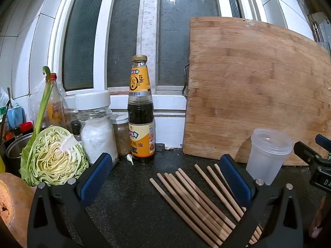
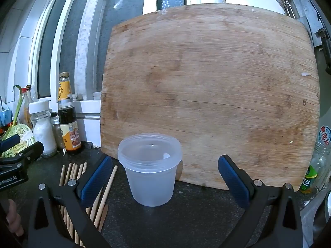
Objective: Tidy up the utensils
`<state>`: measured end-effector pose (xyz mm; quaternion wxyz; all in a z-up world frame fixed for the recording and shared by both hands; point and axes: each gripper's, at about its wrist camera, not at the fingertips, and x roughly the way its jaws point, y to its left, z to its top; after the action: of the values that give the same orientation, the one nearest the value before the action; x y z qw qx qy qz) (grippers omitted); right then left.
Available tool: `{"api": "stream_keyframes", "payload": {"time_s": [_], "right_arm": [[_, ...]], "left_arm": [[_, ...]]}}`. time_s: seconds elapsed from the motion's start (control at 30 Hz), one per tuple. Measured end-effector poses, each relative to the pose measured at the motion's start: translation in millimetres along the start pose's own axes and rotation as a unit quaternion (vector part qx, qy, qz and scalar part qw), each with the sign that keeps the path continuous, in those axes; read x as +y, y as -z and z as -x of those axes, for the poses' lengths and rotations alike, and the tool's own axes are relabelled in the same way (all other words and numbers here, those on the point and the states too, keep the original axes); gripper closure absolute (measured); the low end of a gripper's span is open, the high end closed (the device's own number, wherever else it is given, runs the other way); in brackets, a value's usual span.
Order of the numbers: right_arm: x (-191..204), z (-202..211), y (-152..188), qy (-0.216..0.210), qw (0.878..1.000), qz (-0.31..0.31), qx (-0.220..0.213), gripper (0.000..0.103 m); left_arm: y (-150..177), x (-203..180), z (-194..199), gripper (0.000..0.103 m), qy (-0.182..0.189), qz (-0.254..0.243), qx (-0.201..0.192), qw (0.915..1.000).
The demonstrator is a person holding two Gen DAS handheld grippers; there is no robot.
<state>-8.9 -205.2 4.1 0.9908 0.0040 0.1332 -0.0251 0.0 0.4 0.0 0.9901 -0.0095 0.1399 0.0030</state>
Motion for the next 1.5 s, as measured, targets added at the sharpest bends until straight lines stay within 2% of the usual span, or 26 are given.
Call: {"api": "stream_keyframes", "payload": {"time_s": [1.5], "right_arm": [[4.2,3.4,0.7,-0.001,1.000,0.001,-0.001,0.000]], "left_arm": [[-0.2,2.4,2.4,0.000,-0.003,0.001,0.000,1.0000]]}}
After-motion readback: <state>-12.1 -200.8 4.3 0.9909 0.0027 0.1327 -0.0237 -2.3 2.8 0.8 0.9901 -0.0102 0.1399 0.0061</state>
